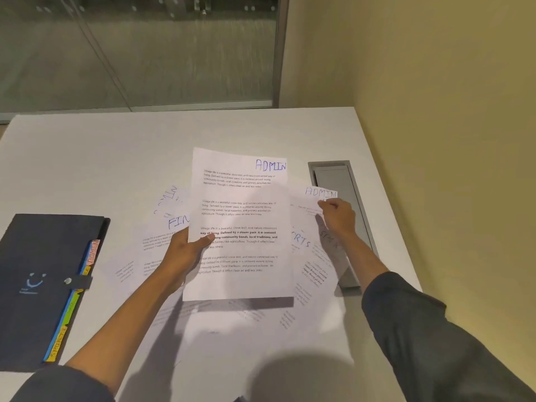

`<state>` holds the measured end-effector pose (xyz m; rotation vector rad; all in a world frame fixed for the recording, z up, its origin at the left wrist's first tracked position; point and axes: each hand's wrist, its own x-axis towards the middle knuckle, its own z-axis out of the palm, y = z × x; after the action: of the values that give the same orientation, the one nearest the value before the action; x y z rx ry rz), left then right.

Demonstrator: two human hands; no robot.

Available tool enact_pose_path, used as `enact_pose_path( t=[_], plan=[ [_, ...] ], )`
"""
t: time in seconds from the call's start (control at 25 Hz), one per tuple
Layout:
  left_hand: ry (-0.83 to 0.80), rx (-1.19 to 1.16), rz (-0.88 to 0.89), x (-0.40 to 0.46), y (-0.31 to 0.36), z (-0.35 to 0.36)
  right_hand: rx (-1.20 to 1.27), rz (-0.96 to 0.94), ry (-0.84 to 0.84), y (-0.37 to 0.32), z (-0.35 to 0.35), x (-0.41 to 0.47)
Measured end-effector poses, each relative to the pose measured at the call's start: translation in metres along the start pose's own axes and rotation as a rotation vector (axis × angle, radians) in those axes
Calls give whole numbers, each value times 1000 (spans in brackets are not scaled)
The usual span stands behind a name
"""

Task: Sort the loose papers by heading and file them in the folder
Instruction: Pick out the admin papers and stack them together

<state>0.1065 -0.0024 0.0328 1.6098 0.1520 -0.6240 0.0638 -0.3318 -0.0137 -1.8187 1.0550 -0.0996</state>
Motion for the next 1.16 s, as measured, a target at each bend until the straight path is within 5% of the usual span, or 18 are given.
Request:
enact_pose_path(
  t=[0.24, 0.52, 1.16],
  plan=[
    [1, 10, -58, 19, -13, 3, -474, -60, 71, 25, 0, 58],
    [48, 35, -80, 24, -14, -4, -698, -84, 68, 15, 17, 84],
    [71, 20, -116, 13, -20, -9, -732, -301, -53, 13, 20, 104]
  ],
)
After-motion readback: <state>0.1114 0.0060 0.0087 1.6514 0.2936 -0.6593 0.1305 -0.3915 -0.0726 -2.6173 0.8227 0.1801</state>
